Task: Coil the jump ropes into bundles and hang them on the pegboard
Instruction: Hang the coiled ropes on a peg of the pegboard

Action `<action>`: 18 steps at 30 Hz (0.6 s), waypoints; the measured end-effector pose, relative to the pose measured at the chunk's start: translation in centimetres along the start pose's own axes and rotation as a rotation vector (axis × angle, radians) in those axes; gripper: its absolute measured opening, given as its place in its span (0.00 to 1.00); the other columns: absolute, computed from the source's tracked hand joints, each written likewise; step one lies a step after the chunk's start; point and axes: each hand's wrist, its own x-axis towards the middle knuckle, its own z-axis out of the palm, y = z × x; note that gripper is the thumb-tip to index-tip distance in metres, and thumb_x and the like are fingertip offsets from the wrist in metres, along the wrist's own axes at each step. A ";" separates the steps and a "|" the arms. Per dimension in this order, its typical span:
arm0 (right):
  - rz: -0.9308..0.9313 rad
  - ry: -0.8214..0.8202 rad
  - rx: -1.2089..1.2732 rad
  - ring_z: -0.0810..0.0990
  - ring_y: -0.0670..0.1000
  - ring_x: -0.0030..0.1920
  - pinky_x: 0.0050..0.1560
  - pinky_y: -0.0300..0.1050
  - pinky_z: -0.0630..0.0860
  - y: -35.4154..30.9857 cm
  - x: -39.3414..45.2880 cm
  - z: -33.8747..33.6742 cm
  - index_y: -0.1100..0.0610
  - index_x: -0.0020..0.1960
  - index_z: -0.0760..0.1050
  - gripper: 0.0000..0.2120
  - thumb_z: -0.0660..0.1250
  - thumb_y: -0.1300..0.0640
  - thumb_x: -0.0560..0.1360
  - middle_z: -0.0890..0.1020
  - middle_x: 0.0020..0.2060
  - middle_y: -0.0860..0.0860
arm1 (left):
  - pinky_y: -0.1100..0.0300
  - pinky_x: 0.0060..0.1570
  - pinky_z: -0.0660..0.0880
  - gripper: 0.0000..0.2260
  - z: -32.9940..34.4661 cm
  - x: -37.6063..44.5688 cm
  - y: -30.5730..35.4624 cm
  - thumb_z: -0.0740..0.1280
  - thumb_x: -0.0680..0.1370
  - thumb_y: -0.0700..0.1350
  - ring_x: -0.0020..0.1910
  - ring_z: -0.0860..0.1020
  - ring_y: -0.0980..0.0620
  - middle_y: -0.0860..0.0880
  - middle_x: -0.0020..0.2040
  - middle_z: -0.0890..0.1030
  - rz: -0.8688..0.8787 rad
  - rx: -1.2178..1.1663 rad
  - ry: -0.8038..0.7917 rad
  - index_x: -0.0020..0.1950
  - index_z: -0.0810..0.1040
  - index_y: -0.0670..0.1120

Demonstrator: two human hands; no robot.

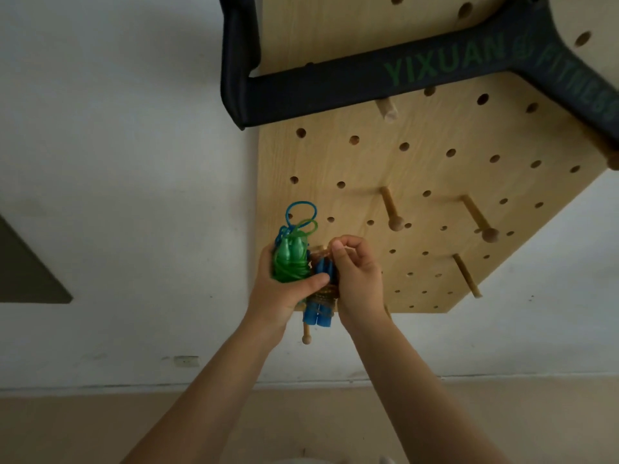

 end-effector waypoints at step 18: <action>-0.030 -0.034 -0.223 0.79 0.47 0.38 0.43 0.43 0.73 0.1 0.9 -1.7 0.54 0.43 0.79 0.07 0.67 0.63 0.77 0.82 0.34 0.48 | 0.58 0.38 0.81 0.29 -1.6 0.7 -0.8 0.78 0.68 0.32 0.44 0.84 0.57 0.47 0.53 0.81 -0.056 0.146 -0.022 0.61 0.74 0.56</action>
